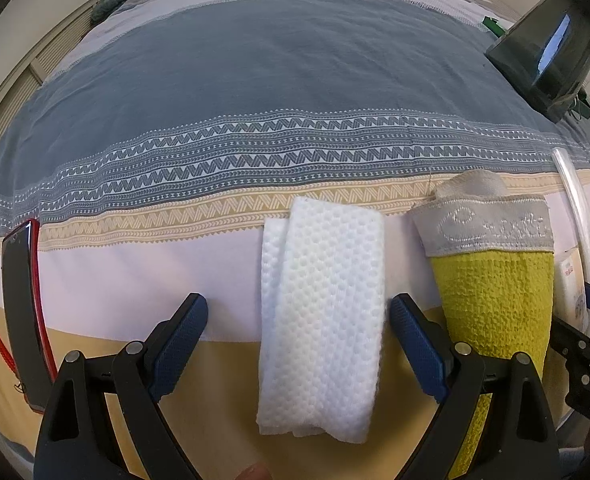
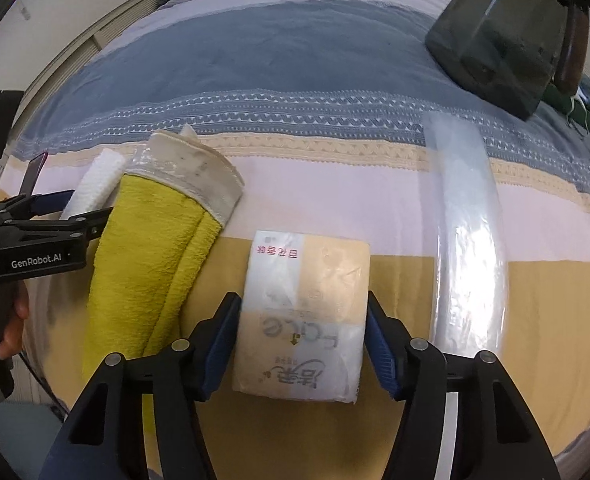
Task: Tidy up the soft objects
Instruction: 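Grasp the white waffle cloth with the left tool while the right tool grasps the tissue pack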
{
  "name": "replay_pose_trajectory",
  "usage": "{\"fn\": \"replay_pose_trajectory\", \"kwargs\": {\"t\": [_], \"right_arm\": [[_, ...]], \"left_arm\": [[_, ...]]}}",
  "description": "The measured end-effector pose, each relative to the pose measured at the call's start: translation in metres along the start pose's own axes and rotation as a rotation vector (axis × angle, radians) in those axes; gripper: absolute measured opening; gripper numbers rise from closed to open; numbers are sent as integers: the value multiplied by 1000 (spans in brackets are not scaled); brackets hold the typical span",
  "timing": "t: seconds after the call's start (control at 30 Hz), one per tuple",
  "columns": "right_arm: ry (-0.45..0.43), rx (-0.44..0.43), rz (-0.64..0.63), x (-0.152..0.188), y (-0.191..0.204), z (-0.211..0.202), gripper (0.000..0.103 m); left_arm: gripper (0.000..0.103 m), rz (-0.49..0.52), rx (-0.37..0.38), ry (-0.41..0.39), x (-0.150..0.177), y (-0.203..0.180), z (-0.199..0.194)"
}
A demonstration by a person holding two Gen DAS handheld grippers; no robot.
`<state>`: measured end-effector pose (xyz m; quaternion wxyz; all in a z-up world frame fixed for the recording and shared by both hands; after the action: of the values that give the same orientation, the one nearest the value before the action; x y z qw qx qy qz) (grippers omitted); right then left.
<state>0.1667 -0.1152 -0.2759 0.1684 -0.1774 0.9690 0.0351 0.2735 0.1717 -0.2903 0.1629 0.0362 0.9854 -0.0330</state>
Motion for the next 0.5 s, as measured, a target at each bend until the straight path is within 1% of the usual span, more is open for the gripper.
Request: {"fn": "replay_pose_trajectory", "kwargs": {"t": [0.33, 0.5], "right_arm": [[5, 7, -5, -1, -1, 1, 59], [5, 14, -5, -1, 1, 2, 56]], "left_arm": [[89, 10, -23, 7, -10, -8, 5], [89, 21, -33, -5, -13, -16, 6]]}}
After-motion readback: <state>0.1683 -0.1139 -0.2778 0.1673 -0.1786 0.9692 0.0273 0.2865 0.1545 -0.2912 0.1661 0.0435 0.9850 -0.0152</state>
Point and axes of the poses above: each gripper's, at about its wrist camera, not at the fingertips, and z roughly the way its jaws point, y to its left, x to its underside, the point moved 3 cm from there along z, roughly the way its jaws point, and after that the axes turned 9 degrees about -z, right-handed, at the moved point
